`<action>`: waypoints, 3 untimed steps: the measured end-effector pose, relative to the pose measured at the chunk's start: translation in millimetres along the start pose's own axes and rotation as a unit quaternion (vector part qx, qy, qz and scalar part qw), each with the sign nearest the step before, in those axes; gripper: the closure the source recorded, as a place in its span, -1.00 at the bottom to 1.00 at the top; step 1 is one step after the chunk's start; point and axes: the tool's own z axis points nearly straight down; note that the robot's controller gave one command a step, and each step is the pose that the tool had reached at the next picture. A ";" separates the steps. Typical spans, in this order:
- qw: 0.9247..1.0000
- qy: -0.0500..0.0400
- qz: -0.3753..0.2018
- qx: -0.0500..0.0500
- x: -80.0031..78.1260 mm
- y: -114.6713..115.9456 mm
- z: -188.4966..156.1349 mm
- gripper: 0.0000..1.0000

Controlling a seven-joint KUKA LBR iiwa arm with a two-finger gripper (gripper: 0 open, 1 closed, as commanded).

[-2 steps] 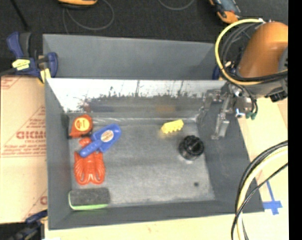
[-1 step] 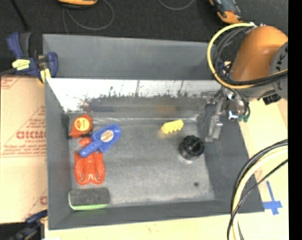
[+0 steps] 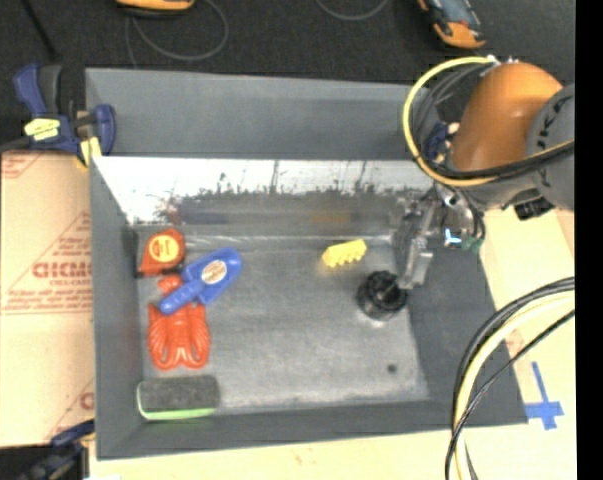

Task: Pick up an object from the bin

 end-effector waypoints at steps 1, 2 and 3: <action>1.000 0.000 -0.014 0.001 2.7 -2.2 21.3 -1.00; 1.000 -0.001 0.021 0.000 18.0 -14.5 52.5 -1.00; 1.000 -0.001 -0.012 0.002 8.0 -11.1 70.8 1.00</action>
Offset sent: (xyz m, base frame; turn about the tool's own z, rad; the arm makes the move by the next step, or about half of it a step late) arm -0.0297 -0.0178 -0.0680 0.0757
